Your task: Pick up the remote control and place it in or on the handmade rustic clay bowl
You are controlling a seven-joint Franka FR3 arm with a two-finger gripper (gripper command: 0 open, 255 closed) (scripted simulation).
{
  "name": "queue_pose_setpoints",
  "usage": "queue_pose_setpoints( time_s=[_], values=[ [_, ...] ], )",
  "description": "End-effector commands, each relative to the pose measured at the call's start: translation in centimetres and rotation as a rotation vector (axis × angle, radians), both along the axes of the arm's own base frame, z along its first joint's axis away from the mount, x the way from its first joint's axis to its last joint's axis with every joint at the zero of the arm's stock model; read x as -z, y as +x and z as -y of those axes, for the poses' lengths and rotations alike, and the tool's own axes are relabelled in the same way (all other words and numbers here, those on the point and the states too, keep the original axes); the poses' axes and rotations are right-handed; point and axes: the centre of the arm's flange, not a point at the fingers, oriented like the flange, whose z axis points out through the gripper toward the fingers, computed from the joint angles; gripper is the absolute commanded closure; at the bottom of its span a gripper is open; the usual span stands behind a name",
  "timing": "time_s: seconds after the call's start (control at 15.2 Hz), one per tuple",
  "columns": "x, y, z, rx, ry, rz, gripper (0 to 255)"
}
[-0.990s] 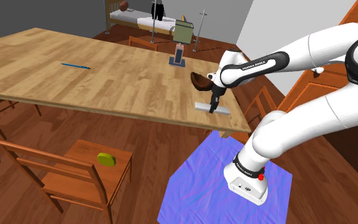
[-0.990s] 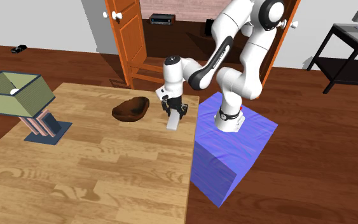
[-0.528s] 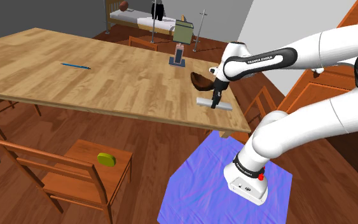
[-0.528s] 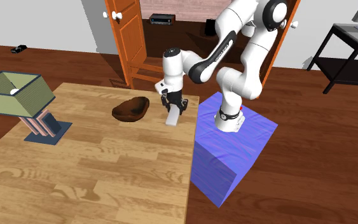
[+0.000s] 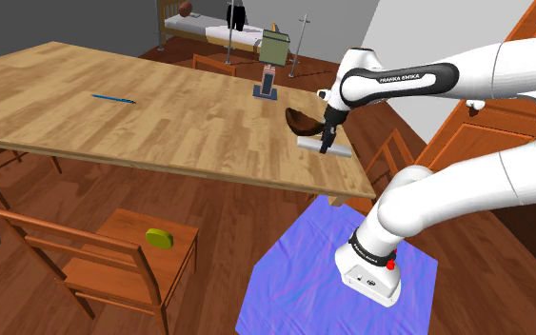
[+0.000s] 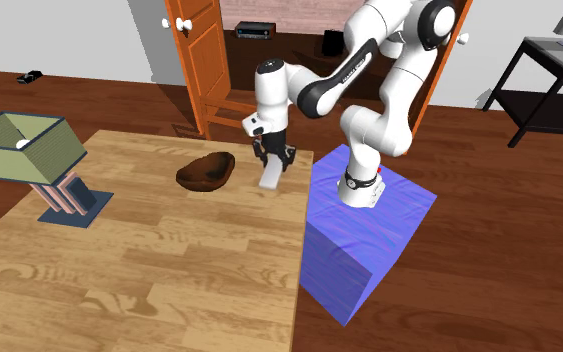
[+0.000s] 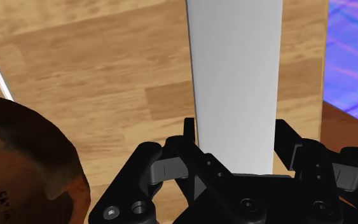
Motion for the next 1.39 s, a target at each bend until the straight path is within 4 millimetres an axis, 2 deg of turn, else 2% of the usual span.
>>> queue_pose_setpoints(
  time_s=[0.0, 0.99, 1.32],
  values=[
    [-1.2, 0.1, -0.1, 0.000, 0.000, 0.000, 255],
    [-8.9, 0.1, -0.1, 0.000, 0.000, 0.000, 255],
    [-8.9, 5.1, 4.2, 0.000, 0.000, 0.000, 255]
  ],
)
